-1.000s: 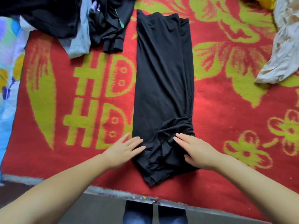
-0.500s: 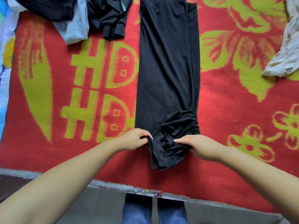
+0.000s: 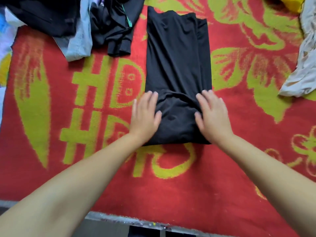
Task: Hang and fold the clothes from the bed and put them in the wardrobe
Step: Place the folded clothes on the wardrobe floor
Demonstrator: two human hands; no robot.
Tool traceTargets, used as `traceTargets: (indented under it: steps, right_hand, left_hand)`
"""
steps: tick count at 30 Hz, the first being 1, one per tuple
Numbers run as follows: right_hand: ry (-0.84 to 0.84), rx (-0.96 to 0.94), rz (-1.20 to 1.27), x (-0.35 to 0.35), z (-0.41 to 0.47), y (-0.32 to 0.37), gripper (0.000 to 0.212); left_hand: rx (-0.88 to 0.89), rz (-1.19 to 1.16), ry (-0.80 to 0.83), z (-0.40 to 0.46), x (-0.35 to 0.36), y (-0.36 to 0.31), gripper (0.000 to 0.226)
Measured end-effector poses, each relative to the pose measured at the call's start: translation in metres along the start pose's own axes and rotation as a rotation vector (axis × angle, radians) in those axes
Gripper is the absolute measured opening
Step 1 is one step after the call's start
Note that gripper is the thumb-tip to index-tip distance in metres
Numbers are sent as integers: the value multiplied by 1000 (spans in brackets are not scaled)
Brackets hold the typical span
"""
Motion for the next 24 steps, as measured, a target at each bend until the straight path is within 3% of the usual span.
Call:
traceTargets:
  steps: [2,3,5,7,11,14,17,21,24]
  right_hand:
    - [97,-285,-43,6,-33,18,77]
    - [198,-361,-101,11,-49,23,87]
    - [418,-309,-218,21,-66,14,100]
    - [515,-157,-295,33,-63,-3,101]
    - [547,-136,-430,44,-51,-3,84]
    - [586,-182,-468,38,-48,2,76]
    - [762,-238,-443,20,-42,6,74]
    - [1136,-284,-155,-13,-51,21,67]
    - [1392,-142,81,-34,-45,25,35]
  left_hand:
    - [342,97,93,-37,6,-16,77]
    - [408,137,214,-55,11,-17,86]
    - [344,217,435,-79,25,-6,102]
    - [232,282,493,-79,37,2,108]
    - [189,339,474,-55,45,-5,100]
    - [256,346,575,-49,37,-8,99]
    - [283,295,860,-48,14,-15,99]
    - [187,97,1333,-50,-21,-30,84]
    - [129,-78,1497,-44,-38,-36,51]
Point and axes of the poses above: each hand's wrist, its own z-axis towards the middle knuckle, its own x-axis out of the palm, y = z × x, the point moved 3 cm from there along z, towards the middle knuckle, and after that the axes turned 14 degrees about -y, right-handed, at the moved point
